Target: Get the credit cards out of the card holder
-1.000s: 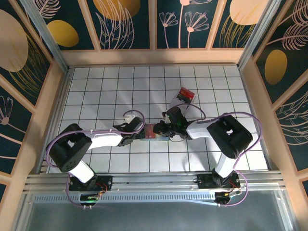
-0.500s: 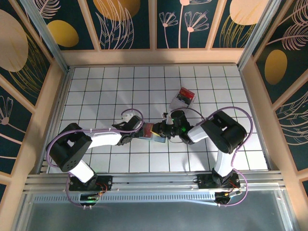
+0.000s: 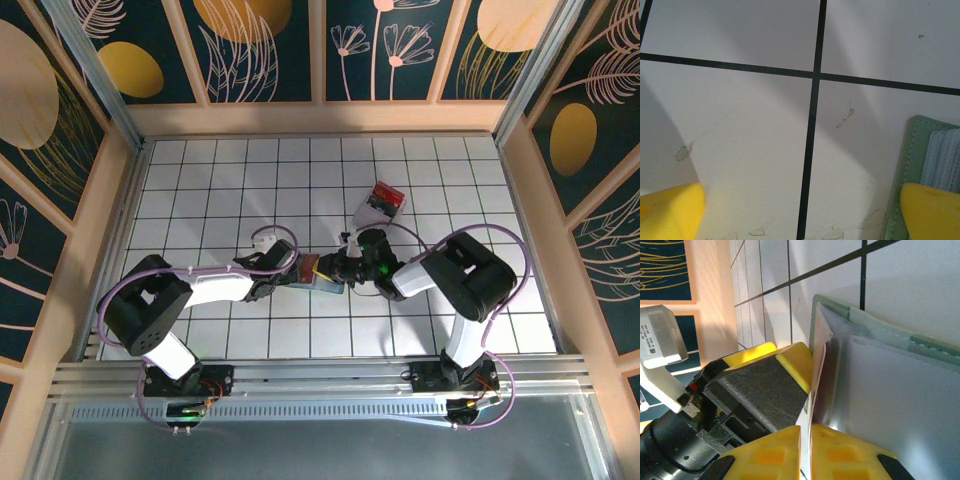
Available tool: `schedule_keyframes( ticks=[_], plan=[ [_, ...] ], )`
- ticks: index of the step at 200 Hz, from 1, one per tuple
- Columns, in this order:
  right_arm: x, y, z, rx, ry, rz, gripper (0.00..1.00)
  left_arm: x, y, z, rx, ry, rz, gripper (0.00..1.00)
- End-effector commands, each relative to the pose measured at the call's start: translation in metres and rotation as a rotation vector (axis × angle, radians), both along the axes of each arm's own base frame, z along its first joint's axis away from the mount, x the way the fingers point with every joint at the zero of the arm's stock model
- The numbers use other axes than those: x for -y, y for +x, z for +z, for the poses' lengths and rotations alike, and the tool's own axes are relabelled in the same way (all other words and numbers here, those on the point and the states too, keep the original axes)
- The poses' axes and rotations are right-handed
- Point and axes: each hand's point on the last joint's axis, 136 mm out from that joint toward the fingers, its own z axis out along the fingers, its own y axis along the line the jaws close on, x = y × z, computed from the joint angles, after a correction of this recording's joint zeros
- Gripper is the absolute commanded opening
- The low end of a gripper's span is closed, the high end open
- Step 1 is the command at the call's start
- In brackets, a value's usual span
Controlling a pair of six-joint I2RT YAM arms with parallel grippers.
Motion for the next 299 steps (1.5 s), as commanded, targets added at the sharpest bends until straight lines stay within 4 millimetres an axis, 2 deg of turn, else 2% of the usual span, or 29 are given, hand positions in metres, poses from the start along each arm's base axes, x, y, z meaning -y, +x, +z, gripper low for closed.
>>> schedule_keyframes(
  ticks=[1, 42, 94, 155, 219, 259, 299],
  plan=[
    [-0.003, 0.003, 0.029, 0.080, 0.071, 0.025, 0.13, -0.012, -0.022, -0.027, -0.116, 0.070, -0.017, 0.99],
    [-0.005, 0.005, 0.024, 0.065, 0.067, 0.024, 0.10, -0.011, -0.021, -0.024, -0.114, 0.068, -0.019, 0.99],
    [-0.002, 0.005, 0.015, 0.043, 0.038, 0.012, 0.00, -0.011, -0.022, -0.024, -0.113, 0.065, -0.018, 0.99],
    [0.009, 0.004, 0.002, 0.017, -0.046, -0.008, 0.00, -0.013, -0.022, -0.025, -0.113, 0.069, -0.007, 0.99],
    [0.022, 0.005, -0.003, 0.008, -0.091, -0.024, 0.00, -0.015, -0.023, -0.023, -0.108, 0.069, -0.001, 0.99],
    [0.025, 0.006, -0.005, 0.005, -0.140, -0.015, 0.00, -0.012, -0.017, -0.013, -0.082, 0.069, -0.012, 0.99],
    [0.024, 0.006, -0.006, -0.003, -0.163, 0.000, 0.00, 0.001, -0.002, 0.012, -0.019, 0.042, -0.043, 0.99]
  ],
)
